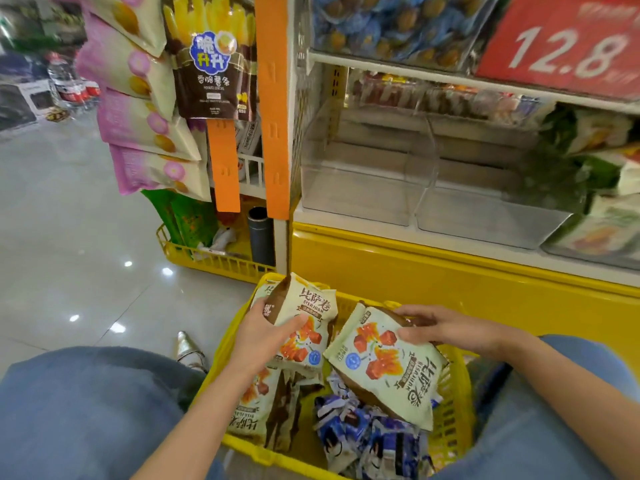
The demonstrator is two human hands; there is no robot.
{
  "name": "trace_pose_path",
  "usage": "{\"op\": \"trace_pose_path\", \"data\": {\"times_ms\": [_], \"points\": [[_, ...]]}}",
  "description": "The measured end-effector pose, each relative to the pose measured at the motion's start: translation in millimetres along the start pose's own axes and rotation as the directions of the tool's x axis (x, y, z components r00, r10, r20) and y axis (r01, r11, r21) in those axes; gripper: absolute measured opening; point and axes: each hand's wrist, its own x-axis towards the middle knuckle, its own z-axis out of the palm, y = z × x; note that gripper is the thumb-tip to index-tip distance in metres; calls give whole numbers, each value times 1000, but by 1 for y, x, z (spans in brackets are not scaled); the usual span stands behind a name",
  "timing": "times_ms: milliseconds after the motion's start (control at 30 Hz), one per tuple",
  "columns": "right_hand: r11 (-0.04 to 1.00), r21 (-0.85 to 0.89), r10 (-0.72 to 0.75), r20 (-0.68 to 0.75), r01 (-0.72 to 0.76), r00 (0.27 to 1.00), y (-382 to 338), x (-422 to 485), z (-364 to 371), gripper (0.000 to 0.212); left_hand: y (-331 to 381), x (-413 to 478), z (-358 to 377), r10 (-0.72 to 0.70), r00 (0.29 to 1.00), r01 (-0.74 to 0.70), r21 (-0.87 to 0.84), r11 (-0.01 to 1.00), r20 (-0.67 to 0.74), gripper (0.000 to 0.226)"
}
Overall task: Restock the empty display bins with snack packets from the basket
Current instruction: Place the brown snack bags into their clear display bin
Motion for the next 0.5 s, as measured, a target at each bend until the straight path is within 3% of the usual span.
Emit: {"op": "trace_pose_path", "data": {"times_ms": [100, 200, 300, 433, 500], "points": [[999, 28, -45, 17, 45, 999, -5, 3, 4, 57, 7, -9, 14, -47, 981, 43, 26, 999, 187, 53], [992, 63, -105, -25, 106, 994, -7, 7, 8, 49, 7, -17, 20, -113, 947, 121, -7, 993, 299, 92], [985, 93, -142, -77, 148, 987, -8, 11, 7, 45, 7, -24, 24, -130, 911, 170, -70, 983, 392, 98], [980, 100, -162, -106, 173, 981, -6, 12, -1, 51, 3, -22, 29, -153, 904, 222, -133, 966, 399, 112], [977, 120, -157, -139, 174, 978, 0, 11, -5, 51, 5, -20, 32, -136, 920, 200, -144, 969, 368, 103]]}}
